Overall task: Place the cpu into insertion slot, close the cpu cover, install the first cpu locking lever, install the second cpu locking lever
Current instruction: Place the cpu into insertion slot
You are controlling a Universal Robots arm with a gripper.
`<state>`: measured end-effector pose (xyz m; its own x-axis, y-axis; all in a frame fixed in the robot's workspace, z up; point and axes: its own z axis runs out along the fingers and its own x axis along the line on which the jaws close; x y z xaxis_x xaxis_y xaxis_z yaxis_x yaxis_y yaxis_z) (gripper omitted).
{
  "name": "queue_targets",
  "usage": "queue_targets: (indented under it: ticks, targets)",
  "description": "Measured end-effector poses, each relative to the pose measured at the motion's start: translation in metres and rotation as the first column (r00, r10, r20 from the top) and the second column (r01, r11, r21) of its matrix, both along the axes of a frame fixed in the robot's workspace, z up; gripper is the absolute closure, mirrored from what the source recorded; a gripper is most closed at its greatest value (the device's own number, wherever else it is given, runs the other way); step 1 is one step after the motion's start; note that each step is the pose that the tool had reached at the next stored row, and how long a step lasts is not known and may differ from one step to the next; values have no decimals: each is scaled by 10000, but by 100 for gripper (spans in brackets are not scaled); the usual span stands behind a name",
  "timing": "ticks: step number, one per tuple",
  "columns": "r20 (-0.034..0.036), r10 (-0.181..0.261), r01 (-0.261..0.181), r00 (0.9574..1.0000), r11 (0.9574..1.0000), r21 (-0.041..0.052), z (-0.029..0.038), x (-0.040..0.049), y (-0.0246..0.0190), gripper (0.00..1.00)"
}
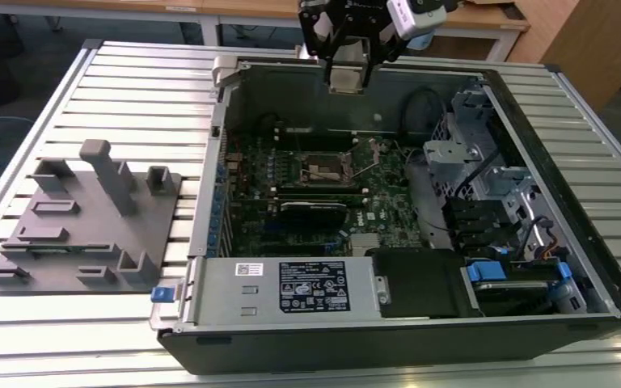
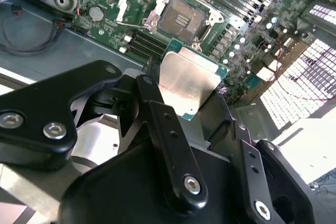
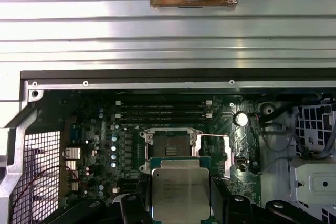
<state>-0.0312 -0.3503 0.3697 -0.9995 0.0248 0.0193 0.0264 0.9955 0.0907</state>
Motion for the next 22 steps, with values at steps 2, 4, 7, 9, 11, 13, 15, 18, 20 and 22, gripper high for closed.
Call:
queue_targets:
  ticks: [2,4,7,9,11,13,15,18,20,22]
  targets:
    - [0,0,0,10000,10000,0,0,0,0,46]
    - [0,0,0,10000,10000,1,-3,0,0,46]
    - [1,0,0,10000,10000,2,-21,0,0,46]
    - [1,0,0,10000,10000,2,-36,0,0,46]
    - [3,1,-1,10000,10000,3,-52,0,0,46]
    - [6,2,-2,10000,10000,2,-68,0,0,46]
    - [8,0,0,10000,10000,2,-84,0,0,46]
    - [7,1,-1,10000,10000,0,-93,0,0,46]
    - [8,1,-1,10000,10000,2,-97,-1,0,46]
    - [8,0,0,10000,10000,3,-100,-1,0,46]
